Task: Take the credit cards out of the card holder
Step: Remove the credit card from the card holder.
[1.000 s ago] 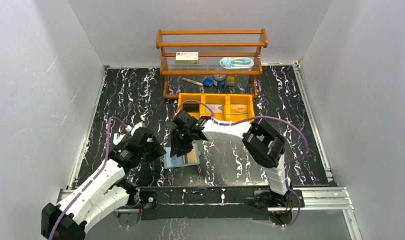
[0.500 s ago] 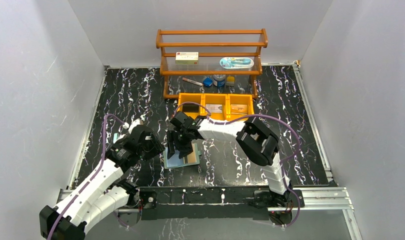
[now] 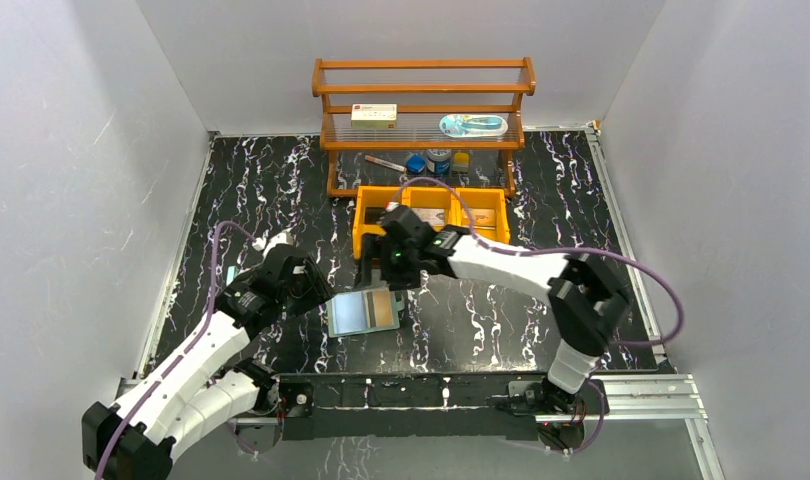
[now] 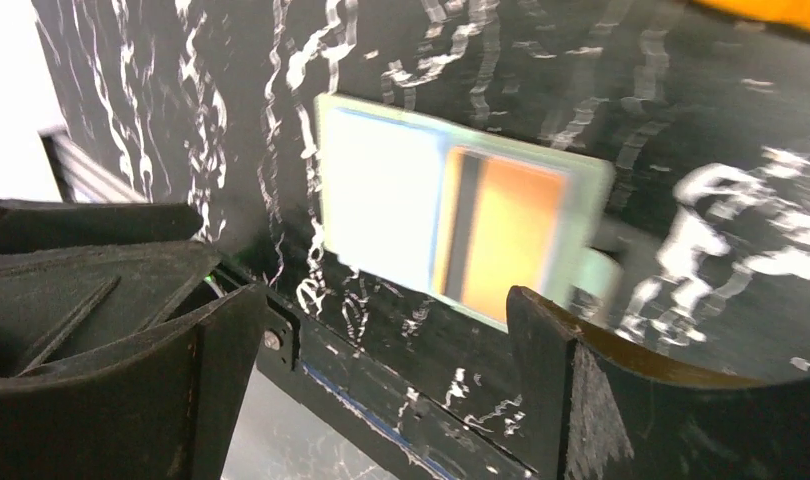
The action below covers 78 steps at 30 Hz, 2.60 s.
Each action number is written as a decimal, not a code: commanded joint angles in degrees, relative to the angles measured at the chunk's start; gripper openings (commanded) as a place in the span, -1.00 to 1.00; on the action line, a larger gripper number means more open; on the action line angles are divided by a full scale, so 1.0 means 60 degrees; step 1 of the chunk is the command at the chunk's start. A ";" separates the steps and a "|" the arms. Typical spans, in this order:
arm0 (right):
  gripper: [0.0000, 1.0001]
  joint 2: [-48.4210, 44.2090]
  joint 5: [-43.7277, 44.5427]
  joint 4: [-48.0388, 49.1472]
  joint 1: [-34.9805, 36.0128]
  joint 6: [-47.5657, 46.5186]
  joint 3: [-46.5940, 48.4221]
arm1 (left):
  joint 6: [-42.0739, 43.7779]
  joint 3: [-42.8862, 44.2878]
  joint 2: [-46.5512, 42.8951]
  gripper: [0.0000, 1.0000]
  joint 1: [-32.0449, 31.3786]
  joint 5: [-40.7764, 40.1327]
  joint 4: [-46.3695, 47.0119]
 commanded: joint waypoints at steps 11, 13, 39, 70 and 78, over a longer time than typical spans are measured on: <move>0.00 -0.1706 -0.0688 0.2178 -0.1343 0.1093 -0.2743 | 0.0796 -0.0144 0.2193 -0.19 -0.0028 0.4095 0.3160; -0.05 -0.1725 -0.0547 0.2140 -0.1236 0.0999 -0.2630 | 0.0794 -0.0198 0.2537 -0.19 -0.0027 0.4506 0.3491; -0.38 0.0774 0.0259 -0.0111 -0.0619 0.0758 -0.1615 | 0.1070 0.0103 0.5012 -0.25 -0.0013 0.4566 0.3264; -0.42 0.0931 -0.0309 0.0291 -0.0622 0.1154 -0.1904 | 0.0547 -0.1336 0.5098 -1.00 -0.0021 0.4818 0.4713; -0.42 0.0834 -0.0107 0.0148 -0.0619 0.1163 -0.1907 | 0.0898 -0.0801 0.4590 -1.00 -0.0003 0.4167 0.3740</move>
